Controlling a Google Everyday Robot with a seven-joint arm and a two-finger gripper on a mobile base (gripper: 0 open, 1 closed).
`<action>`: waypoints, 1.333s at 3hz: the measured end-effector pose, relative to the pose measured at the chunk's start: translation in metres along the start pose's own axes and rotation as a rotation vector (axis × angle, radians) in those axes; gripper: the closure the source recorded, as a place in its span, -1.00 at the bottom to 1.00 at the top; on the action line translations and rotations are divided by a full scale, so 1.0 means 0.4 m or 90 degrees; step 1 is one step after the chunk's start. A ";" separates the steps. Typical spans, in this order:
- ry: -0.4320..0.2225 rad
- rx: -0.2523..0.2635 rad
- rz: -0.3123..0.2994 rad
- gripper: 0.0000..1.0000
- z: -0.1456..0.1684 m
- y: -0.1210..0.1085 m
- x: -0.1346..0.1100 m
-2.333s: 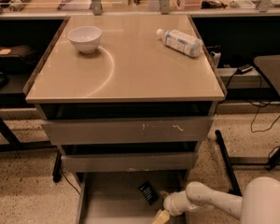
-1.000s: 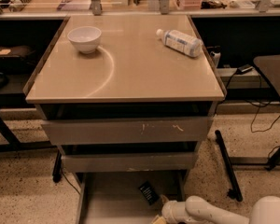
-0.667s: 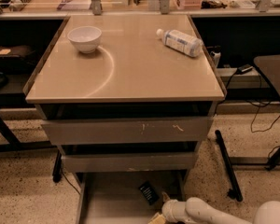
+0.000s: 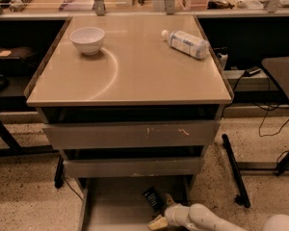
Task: Pick rxbar blueberry from bottom drawer and place on counter
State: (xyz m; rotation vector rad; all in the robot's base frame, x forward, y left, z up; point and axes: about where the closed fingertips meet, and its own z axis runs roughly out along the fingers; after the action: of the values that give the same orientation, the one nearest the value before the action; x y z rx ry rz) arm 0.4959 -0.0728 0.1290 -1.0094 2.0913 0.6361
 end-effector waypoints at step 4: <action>-0.029 0.046 0.023 -0.64 0.082 -0.061 -0.002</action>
Offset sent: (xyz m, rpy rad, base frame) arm 0.0522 0.0052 -0.0342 0.0216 -0.0466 -0.1371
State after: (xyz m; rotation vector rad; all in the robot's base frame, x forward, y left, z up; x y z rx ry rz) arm 0.5289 -0.0640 0.1063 -0.9106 2.0808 0.5921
